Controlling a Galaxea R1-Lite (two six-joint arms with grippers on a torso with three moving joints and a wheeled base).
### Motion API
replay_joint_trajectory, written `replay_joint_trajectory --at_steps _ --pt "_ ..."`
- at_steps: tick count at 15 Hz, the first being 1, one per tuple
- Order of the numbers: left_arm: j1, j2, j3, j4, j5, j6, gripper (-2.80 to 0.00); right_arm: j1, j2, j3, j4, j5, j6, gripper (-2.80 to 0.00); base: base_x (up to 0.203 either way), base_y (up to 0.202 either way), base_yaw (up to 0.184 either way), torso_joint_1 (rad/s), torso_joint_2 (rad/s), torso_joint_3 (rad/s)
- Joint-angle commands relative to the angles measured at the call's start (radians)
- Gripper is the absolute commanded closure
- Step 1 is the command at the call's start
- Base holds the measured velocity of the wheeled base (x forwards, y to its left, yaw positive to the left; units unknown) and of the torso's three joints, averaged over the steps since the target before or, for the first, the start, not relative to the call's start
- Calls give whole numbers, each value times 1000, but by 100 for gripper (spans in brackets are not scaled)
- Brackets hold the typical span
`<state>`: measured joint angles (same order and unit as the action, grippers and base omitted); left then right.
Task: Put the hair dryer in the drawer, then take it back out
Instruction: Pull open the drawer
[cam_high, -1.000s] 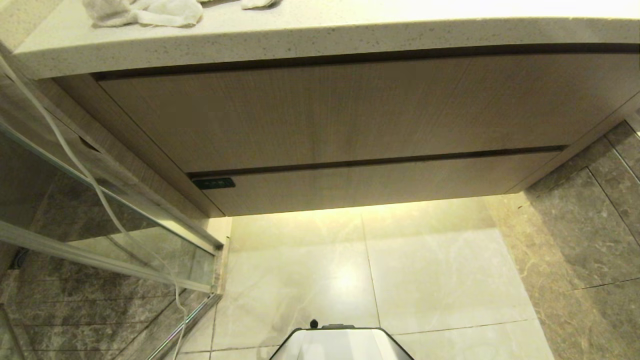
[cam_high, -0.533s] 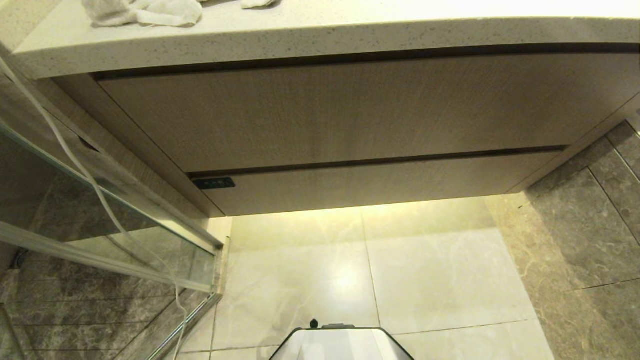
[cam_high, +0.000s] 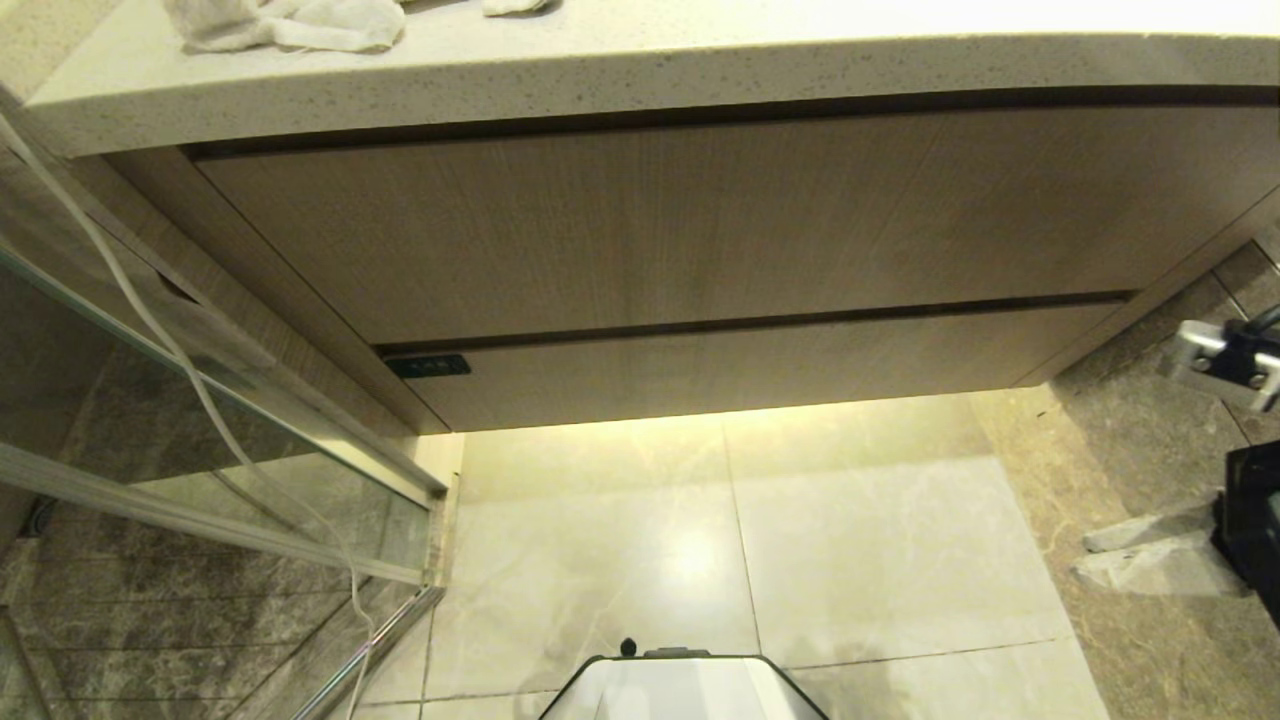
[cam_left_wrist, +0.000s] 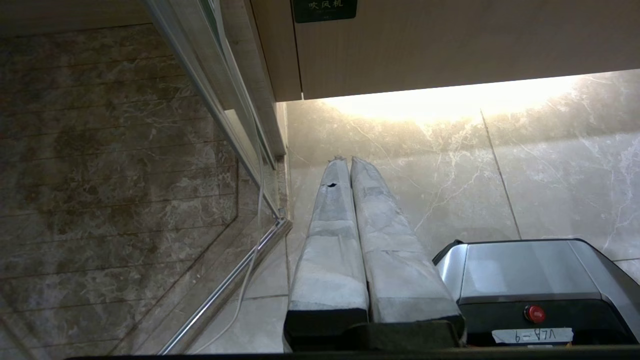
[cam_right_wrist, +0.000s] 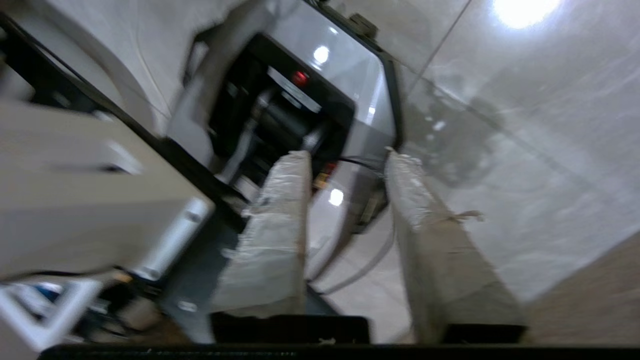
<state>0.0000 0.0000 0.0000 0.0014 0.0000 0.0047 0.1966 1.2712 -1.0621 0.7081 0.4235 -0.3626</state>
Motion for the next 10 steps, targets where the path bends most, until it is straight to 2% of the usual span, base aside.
replay_joint_trajectory --at_steps 1,3,4,5,7,10 --pt "0 0 0 0 0 0 0 -29 133 1 -16 -38 -380 -280 0 0 0 0 0 0" --pt "0 -1 0 0 0 0 0 -121 192 19 -57 -79 -734 -280 0 0 0 0 0 0" --pt "0 0 1 0 0 0 0 -157 227 29 -78 -89 -829 -280 0 0 0 0 0 0" --pt "0 0 0 0 0 0 0 -173 263 35 -128 -96 -866 -280 0 0 0 0 0 0" --pt "0 0 0 0 0 0 0 -178 315 43 -282 -105 -874 -280 0 0 0 0 0 0" --pt "0 0 1 0 0 0 0 -171 434 95 -810 -143 -877 -280 0 0 0 0 0 0"
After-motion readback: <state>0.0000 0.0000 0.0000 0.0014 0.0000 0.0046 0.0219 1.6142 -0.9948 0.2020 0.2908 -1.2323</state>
